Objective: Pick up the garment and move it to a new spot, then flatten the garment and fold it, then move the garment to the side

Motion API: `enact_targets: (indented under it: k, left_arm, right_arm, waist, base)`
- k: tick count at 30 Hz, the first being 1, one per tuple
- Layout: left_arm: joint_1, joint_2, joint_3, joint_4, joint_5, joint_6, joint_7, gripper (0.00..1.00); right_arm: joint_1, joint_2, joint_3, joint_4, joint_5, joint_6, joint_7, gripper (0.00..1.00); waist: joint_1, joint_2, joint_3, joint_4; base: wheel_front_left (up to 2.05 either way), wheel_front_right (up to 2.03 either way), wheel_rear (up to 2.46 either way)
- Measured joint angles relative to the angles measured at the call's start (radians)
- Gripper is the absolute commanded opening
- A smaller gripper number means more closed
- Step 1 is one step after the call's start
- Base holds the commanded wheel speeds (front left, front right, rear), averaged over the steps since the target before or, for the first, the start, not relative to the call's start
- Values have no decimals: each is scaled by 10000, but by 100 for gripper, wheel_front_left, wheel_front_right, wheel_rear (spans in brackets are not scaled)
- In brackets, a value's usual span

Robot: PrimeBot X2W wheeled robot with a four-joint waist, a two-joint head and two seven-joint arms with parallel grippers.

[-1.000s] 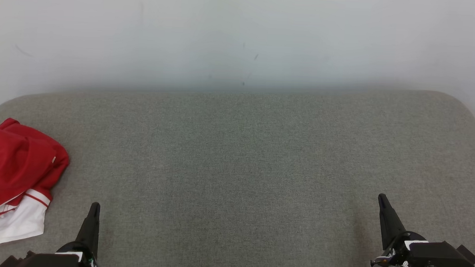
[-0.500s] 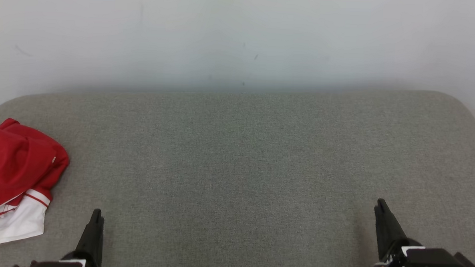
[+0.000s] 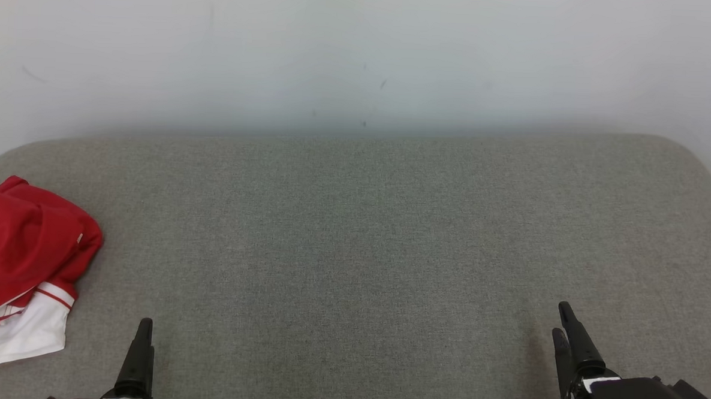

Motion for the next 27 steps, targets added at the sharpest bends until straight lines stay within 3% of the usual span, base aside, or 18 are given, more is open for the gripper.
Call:
enact_targets:
  k: [14,27]
  left_arm:
    - [28,0,-125,-121,3028,0,-550,100]
    - [51,-10,-167,-105,5189,0,-1018,100]
  right_arm:
    - [-29,-71,184,138,-2890,0,-562,100]
    - [-56,-23,238,399,-5275,0,-1037,100]
  waist:
    - [0,0,33,4]
    - [0,0,45,9]
  base:
    - [0,0,0]
    - [0,0,0]
